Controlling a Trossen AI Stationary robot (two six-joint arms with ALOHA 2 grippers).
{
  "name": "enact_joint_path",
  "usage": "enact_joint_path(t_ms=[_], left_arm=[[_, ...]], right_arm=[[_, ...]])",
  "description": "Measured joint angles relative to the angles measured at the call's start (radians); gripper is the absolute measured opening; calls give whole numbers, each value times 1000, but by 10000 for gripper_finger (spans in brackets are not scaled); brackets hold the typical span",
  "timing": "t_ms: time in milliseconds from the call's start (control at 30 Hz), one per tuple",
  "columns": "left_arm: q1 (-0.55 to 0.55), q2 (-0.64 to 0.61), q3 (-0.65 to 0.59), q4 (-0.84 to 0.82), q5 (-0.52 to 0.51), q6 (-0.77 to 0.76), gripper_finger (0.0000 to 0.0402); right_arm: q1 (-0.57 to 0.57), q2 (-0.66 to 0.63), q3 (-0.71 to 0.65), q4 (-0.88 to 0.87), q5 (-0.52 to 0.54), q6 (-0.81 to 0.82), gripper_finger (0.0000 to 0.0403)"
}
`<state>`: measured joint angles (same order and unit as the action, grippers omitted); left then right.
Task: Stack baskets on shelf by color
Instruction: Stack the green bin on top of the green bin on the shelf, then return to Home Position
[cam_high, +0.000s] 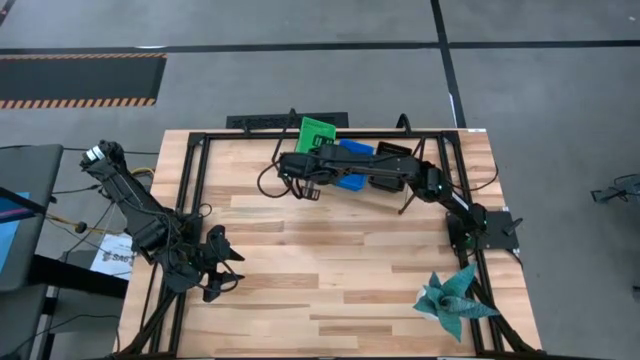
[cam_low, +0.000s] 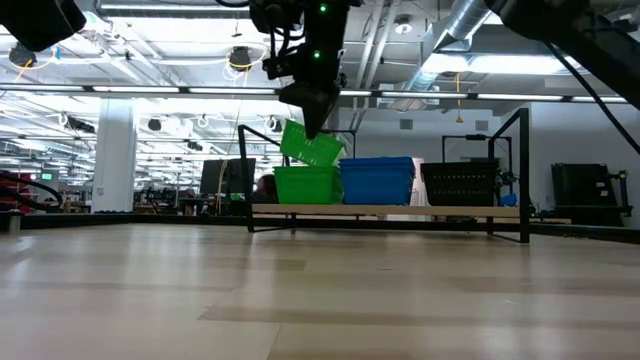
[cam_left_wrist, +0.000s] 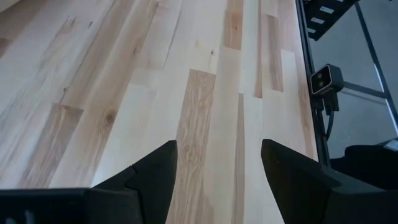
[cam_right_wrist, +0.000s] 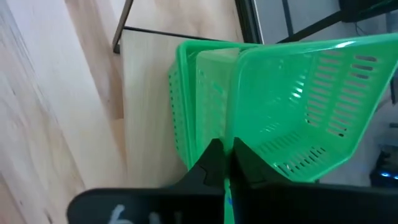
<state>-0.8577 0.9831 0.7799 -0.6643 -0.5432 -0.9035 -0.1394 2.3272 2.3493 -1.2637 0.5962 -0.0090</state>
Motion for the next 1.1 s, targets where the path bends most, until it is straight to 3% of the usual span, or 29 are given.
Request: enact_joint_path(t_ms=[867,933,1100], left_arm=[[0,0,0,-1,-23,14,221],[0,0,0,-1,-51,27,221],[3,0,0,0,-241,51,221]], right_arm=[[-29,-11,0,-7,-50,0,158],[-23,-26,0,-4,-51,-1,159],[6,-93,0,4,-114,-3,152]])
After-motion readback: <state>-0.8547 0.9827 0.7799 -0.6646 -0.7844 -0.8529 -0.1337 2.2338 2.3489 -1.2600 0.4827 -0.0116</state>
